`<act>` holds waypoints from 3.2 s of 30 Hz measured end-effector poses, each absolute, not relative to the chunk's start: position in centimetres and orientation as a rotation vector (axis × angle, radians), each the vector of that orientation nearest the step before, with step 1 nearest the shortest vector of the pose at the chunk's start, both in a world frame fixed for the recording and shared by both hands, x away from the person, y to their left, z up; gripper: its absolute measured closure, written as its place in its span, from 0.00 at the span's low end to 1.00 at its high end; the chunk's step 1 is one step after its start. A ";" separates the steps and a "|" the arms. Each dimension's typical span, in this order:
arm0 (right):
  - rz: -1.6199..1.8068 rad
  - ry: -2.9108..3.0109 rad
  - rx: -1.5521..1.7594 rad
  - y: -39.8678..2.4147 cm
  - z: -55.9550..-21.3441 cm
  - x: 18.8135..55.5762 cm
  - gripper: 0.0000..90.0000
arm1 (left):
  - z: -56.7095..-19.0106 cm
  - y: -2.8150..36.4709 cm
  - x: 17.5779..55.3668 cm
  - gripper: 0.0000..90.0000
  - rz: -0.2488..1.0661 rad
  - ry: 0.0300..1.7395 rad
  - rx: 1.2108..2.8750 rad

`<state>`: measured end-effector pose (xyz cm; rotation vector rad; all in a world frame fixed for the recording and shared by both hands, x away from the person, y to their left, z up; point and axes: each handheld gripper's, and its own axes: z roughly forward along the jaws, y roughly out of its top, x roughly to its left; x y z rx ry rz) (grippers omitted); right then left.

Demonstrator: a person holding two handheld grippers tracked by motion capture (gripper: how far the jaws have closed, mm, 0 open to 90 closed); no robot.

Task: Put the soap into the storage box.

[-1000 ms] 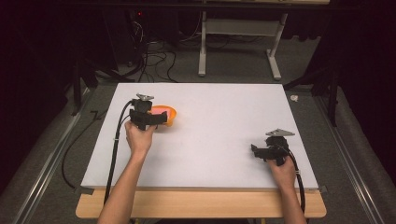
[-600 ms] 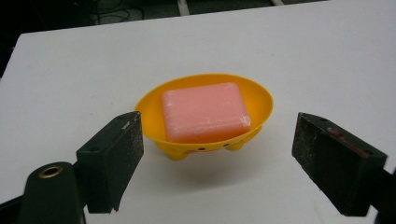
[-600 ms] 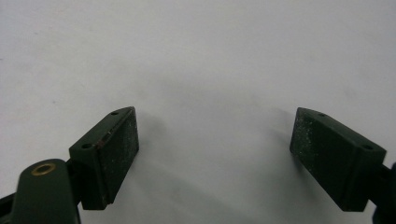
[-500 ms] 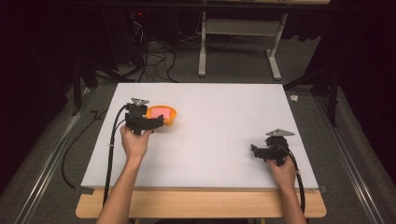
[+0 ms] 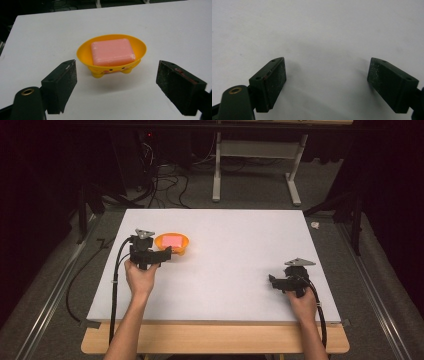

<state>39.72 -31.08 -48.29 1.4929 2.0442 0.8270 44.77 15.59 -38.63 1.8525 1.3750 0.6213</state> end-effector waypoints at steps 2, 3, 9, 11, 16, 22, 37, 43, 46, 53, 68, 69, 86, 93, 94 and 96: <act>0.827 2.044 1.493 -31.1 -48.3 39.7 0.18 | -38.7 15.7 44.6 0.19 0.618 1.374 1.856; 0.826 2.045 1.490 -31.1 -48.3 39.7 0.18 | -38.7 15.8 44.4 0.19 0.619 1.370 1.863; 0.827 2.044 1.493 -31.1 -48.3 39.7 0.18 | -38.7 16.1 43.7 0.19 0.616 1.366 1.840; 0.827 2.044 1.493 -31.1 -48.3 39.7 0.18 | -38.7 16.2 43.5 0.19 0.618 1.365 1.831; 0.827 2.044 1.493 -31.1 -48.3 39.7 0.18 | -38.7 16.3 43.0 0.19 0.620 1.361 1.827; 0.827 2.044 1.493 -31.1 -48.3 39.7 0.18 | -38.7 16.5 42.4 0.19 0.606 1.352 1.821; 0.826 2.045 1.492 -31.1 -48.3 39.7 0.18 | -39.2 16.9 41.1 0.20 0.577 1.344 1.808; 0.826 2.045 1.491 -31.1 -48.3 39.7 0.18 | -39.6 17.0 40.8 0.20 0.564 1.343 1.813; 0.827 2.045 1.492 -31.1 -48.3 39.7 0.18 | -39.9 17.0 40.8 0.20 0.560 1.346 1.815; 0.826 2.045 1.492 -31.1 -48.3 39.7 0.18 | -40.6 17.1 40.6 0.20 0.549 1.354 1.823; 0.826 2.045 1.491 -31.1 -48.3 39.7 0.18 | -42.3 16.9 40.3 0.21 0.537 1.375 1.852; 0.826 2.044 1.493 -31.1 -48.3 39.7 0.18 | -42.5 16.8 40.3 0.21 0.540 1.375 1.858; 0.826 2.044 1.493 -31.1 -48.3 39.7 0.18 | -44.7 16.7 40.6 0.21 0.505 1.393 1.880; 0.826 2.044 1.493 -31.1 -48.3 39.7 0.18 | -45.6 16.4 40.8 0.21 0.506 1.403 1.903; 0.826 2.044 1.493 -31.1 -48.3 39.7 0.18 | -45.7 16.3 40.9 0.21 0.508 1.404 1.905; 0.826 2.044 1.493 -31.1 -48.3 39.7 0.18 | -45.9 16.3 40.9 0.21 0.511 1.402 1.912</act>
